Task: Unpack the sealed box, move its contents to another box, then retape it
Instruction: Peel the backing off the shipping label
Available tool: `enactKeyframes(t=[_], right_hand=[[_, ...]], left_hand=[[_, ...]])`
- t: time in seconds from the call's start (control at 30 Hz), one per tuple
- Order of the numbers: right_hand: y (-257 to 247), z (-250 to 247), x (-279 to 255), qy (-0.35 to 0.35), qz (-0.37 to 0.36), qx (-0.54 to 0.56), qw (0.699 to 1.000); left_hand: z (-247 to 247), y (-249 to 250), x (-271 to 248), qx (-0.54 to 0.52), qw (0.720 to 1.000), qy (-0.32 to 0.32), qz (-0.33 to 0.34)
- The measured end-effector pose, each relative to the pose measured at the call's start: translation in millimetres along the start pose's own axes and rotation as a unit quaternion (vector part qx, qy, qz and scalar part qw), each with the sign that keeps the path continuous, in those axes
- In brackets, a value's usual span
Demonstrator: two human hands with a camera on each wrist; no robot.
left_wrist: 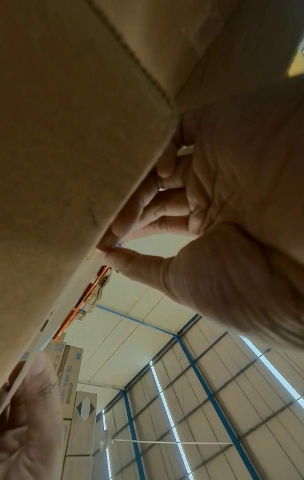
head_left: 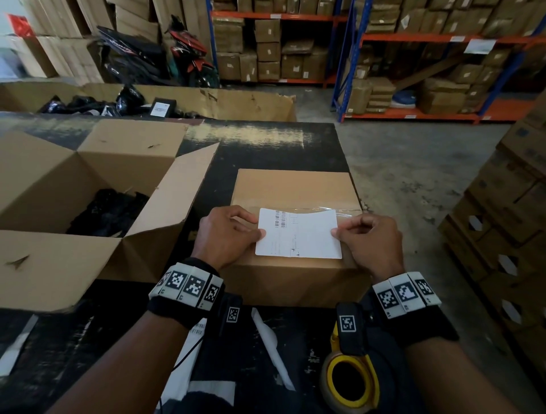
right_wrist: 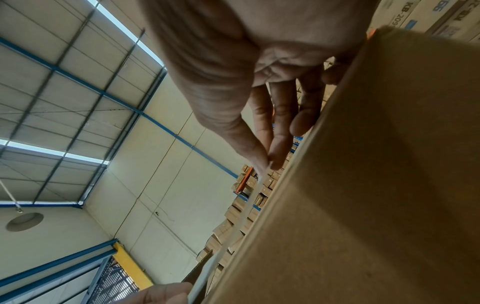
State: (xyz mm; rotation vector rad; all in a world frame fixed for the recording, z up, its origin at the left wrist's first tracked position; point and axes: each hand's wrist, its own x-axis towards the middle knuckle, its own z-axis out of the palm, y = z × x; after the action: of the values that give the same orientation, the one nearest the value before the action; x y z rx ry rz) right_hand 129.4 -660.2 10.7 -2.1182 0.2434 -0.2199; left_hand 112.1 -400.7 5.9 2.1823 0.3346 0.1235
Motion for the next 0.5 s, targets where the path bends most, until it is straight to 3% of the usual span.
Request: enactKeyframes(t=[0.5], right_hand=[[-2.0, 7.1, -5.4, -0.001, -0.023, -0.073, 0.997]], left_hand=[[2.8, 5.5, -3.8, 0.097, 0.994, 0.02, 0.042]])
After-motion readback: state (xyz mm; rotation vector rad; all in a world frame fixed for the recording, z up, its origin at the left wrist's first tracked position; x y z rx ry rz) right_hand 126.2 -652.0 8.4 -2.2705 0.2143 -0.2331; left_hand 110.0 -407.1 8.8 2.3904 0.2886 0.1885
